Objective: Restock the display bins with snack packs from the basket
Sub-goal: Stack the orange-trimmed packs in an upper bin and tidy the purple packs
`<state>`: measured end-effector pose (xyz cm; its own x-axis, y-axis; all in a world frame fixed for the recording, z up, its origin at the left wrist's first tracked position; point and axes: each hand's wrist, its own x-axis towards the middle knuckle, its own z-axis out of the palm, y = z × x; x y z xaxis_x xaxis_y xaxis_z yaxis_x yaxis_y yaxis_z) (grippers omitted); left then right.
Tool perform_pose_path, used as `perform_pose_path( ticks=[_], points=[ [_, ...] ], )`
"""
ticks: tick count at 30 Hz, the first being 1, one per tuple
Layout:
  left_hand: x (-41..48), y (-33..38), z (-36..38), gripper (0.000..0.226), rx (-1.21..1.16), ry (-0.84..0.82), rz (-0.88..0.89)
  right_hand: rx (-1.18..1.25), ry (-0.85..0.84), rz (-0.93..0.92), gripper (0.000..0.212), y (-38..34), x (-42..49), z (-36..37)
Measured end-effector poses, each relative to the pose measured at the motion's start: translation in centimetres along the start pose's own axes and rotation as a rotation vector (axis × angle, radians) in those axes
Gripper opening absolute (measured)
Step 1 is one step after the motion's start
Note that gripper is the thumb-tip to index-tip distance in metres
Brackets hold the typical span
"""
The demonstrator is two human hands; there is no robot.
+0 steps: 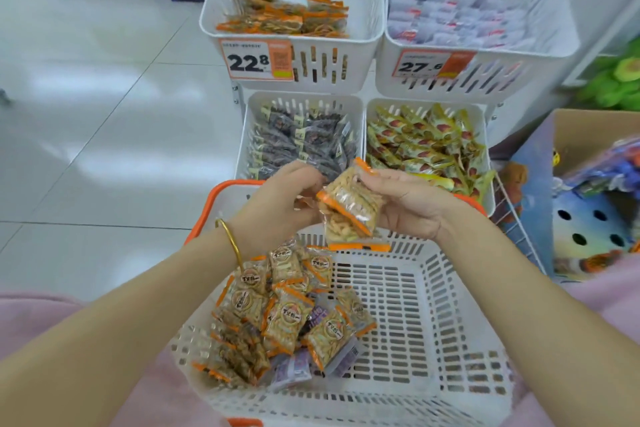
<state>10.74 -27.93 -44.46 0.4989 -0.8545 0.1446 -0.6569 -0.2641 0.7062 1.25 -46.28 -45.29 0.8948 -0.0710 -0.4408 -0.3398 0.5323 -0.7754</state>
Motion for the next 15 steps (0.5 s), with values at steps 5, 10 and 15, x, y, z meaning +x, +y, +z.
perform_pose_path(
  ticks=[5,10,15],
  points=[
    [0.5,-1.7,-0.2,0.029,-0.221,0.037,-0.362,0.235,0.252,-0.171,0.021,-1.9,-0.8,-3.1],
    [0.4,-1.2,-0.7,0.016,-0.610,0.012,-0.562,-0.101,0.110,-0.234,0.032,-1.7,-0.8,-2.5],
    [0.4,0.5,-0.8,0.015,-0.597,-0.063,-0.544,-0.291,0.163,-0.327,0.010,-0.8,-0.1,0.1]
  ],
)
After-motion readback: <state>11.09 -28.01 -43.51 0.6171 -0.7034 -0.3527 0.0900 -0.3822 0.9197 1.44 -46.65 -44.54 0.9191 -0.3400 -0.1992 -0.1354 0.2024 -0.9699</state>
